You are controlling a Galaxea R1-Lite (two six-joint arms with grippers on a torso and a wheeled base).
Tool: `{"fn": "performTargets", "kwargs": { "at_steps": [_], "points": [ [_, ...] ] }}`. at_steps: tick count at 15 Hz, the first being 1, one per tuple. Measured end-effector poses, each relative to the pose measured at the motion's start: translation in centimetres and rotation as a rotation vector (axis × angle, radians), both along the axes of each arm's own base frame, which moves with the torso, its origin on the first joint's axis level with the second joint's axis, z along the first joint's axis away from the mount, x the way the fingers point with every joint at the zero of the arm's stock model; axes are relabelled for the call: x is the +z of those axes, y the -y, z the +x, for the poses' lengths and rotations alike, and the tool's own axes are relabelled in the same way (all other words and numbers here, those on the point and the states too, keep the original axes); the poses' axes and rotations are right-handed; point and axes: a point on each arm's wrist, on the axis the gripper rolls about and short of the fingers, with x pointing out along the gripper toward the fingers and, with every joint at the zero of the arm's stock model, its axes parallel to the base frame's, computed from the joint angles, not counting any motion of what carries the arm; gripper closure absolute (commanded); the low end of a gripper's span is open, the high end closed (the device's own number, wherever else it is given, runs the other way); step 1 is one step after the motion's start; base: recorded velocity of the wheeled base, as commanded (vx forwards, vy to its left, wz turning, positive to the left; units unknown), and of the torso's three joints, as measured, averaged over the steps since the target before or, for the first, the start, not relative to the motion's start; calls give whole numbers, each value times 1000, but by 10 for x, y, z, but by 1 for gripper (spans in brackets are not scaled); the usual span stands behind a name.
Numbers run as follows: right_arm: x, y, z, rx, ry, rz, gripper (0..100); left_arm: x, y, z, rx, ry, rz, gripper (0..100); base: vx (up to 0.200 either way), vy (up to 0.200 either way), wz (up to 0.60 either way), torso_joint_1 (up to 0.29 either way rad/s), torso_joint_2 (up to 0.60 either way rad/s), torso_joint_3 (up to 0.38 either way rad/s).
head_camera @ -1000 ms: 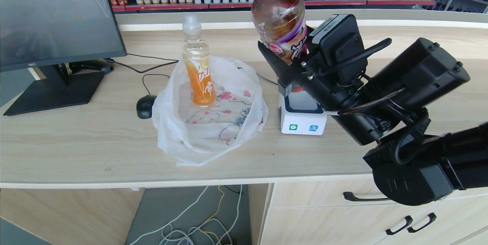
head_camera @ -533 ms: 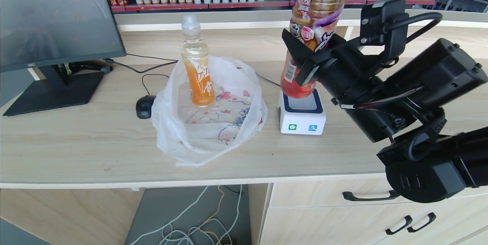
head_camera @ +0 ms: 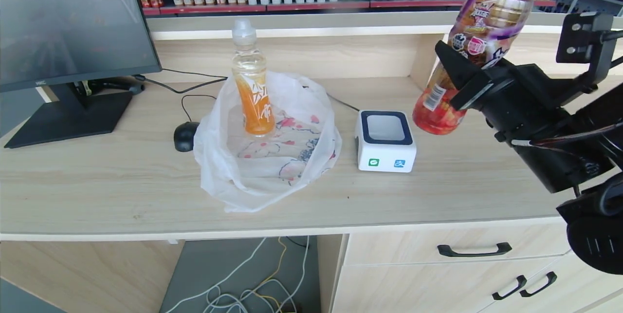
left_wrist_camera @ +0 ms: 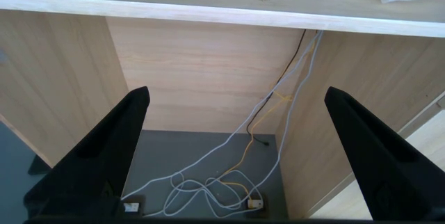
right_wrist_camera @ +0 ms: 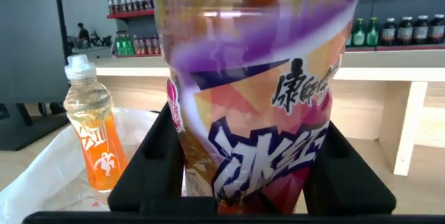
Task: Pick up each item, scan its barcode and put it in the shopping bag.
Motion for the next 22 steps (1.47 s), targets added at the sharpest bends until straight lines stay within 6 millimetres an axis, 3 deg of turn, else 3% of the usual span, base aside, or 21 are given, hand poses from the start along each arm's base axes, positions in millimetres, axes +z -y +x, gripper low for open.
{"fn": "performTargets", "kwargs": {
  "at_steps": [5,9,17,22],
  "points": [
    [-25,39,-40,-106,-88,-72,100,0,0,0,-1,0,1,0,0,0,0,0,0,0],
    [-46,51,-58,-165,-160,-104,100,0,0,0,-1,0,1,0,0,0,0,0,0,0],
    [-39,46,-43,-175,-135,-86,100,0,0,0,0,0,0,0,0,0,0,0,0,0],
    [-33,48,-38,-191,-108,-75,100,0,0,0,0,0,0,0,0,200,0,0,0,5]
  ]
}}
